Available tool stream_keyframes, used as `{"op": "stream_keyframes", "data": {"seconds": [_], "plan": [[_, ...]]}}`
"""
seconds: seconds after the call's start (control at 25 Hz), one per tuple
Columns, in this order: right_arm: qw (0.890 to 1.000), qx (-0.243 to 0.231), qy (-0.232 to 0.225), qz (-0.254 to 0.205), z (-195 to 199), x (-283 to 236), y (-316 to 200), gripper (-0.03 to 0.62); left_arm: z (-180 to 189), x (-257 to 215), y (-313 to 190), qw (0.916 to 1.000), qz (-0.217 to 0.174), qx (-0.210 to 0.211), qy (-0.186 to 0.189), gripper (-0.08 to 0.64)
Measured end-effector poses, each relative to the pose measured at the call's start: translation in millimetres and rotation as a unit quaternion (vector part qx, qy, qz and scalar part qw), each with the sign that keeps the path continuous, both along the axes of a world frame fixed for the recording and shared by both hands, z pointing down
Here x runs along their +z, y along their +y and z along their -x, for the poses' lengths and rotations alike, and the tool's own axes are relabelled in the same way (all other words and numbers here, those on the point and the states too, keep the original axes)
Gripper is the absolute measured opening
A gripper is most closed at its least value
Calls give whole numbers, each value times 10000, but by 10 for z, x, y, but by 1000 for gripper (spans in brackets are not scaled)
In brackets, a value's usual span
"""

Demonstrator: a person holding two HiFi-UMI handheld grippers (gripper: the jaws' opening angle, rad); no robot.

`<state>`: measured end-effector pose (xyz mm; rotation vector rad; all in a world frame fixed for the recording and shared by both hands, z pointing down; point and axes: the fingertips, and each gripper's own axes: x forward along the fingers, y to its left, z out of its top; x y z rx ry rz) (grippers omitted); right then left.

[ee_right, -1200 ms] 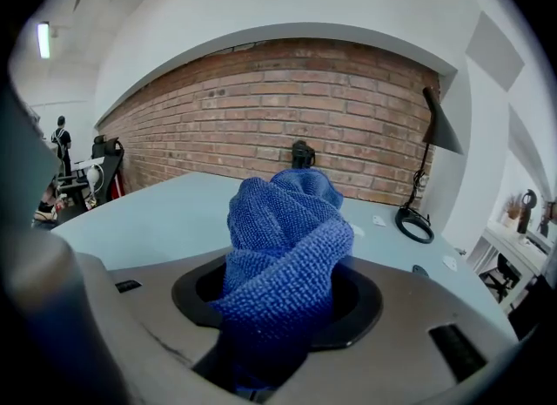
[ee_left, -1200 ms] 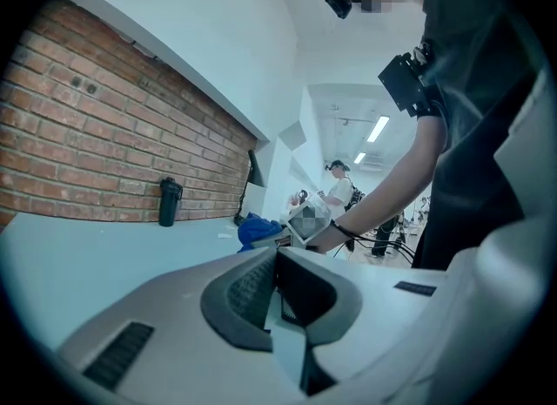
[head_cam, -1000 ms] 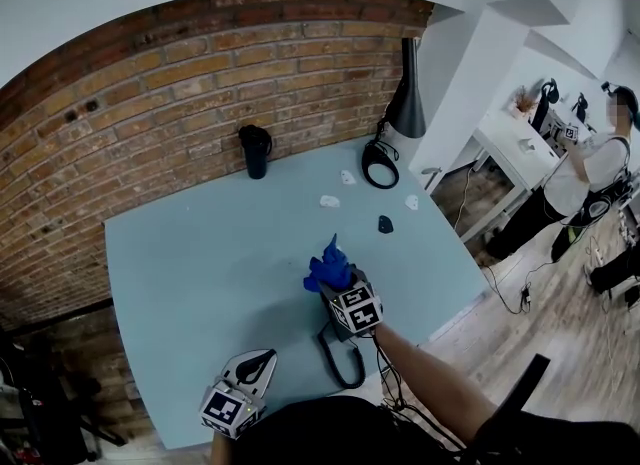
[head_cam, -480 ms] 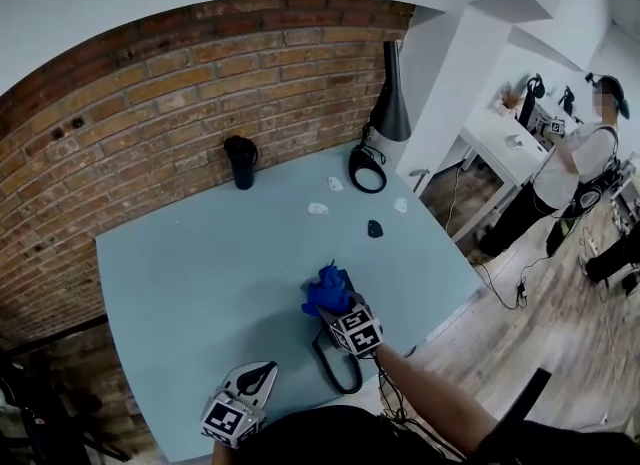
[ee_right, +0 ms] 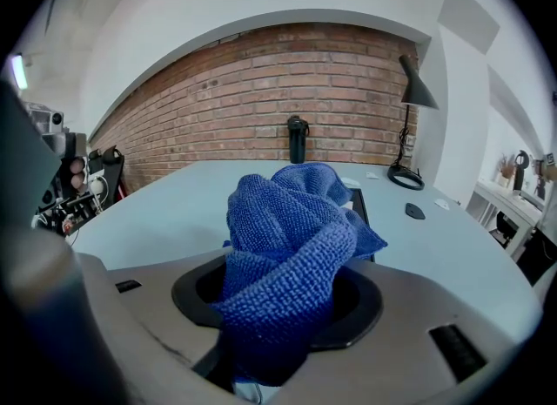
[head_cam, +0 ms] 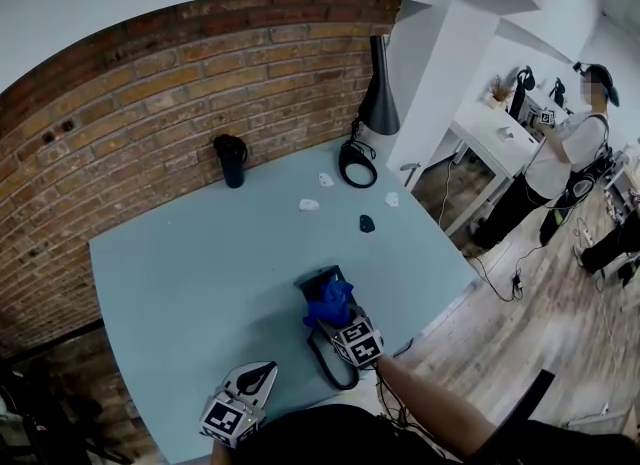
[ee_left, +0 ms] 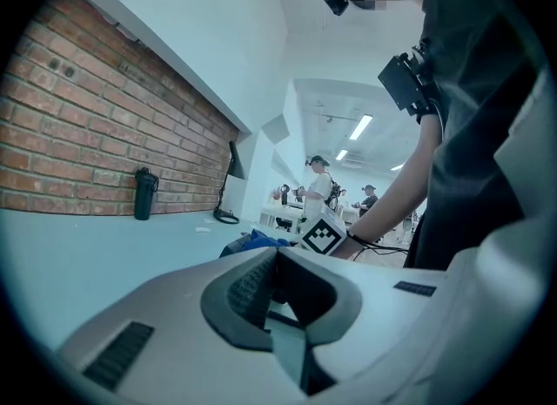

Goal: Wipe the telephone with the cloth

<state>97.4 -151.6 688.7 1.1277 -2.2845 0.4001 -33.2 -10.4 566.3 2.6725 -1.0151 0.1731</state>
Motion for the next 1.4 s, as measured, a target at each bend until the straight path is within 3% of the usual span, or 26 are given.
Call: {"op": "stream_keyframes", "data": {"seconds": [0.72,0.92,1.04,1.16,1.28,1.4], "plan": [[9989,-49,255,388,-270,368,717,218,-103,22,64,9999,40,129,3,0],[9975,89,146,681,-304,437,792,218,-124,70,77,9998,53,189,-3,0],[9959,305,-180,832,-328,329,723,219,-141,51,72,9998,34,194,-9,0],[9981,246,-466,333,-235,-135,486,219,-144,13,60,9997,-30,235,2,0],[9978,-30,-548,-364,-69,-621,51,219,-123,24,48,9997,-20,225,-7,0],[9952,-115,-577,-781,63,-931,-417,219,-105,16,40,9998,29,186,-19,0]]}}
